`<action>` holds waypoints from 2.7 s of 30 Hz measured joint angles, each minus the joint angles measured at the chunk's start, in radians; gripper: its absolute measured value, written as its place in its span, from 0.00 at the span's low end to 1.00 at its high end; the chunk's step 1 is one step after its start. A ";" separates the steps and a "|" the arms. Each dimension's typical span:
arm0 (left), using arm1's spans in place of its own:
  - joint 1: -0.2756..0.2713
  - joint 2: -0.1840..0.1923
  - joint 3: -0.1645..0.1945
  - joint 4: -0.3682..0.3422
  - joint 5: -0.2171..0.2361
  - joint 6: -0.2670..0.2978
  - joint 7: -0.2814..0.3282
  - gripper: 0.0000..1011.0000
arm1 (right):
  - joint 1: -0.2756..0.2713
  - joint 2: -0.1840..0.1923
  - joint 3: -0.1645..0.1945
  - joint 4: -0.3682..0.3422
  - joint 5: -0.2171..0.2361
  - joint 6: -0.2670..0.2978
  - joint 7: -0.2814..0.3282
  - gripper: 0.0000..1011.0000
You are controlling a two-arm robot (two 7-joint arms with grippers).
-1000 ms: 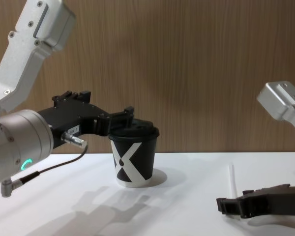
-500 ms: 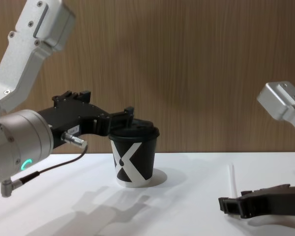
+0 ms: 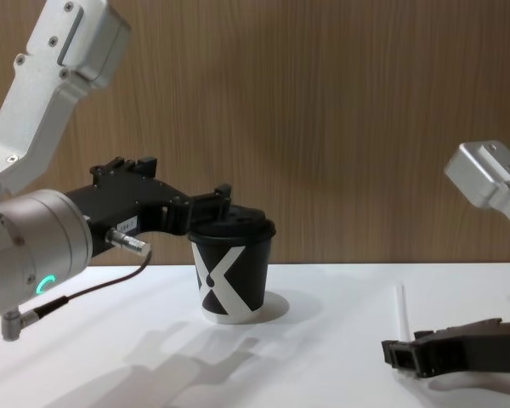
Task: Pick up the straw with one hand, pass it to the other hand, and insert it into the cup.
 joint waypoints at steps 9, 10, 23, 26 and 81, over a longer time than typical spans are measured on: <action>0.000 0.000 0.000 0.000 0.000 0.000 0.000 0.99 | 0.000 0.000 0.000 0.000 0.000 0.000 0.000 0.35; 0.000 0.000 0.000 0.000 0.000 0.000 0.000 0.99 | 0.000 0.000 0.000 0.000 0.000 0.000 0.000 0.34; 0.000 0.000 0.000 0.000 0.000 0.000 0.000 0.99 | 0.000 0.000 0.000 0.000 0.000 0.000 0.000 0.26; 0.000 0.000 0.000 0.000 0.000 0.000 0.000 0.99 | 0.000 0.000 0.000 0.000 0.000 0.000 0.000 0.24; 0.000 0.000 0.000 0.000 0.000 0.000 0.000 0.99 | 0.006 0.050 0.020 0.027 -0.084 -0.233 0.011 0.01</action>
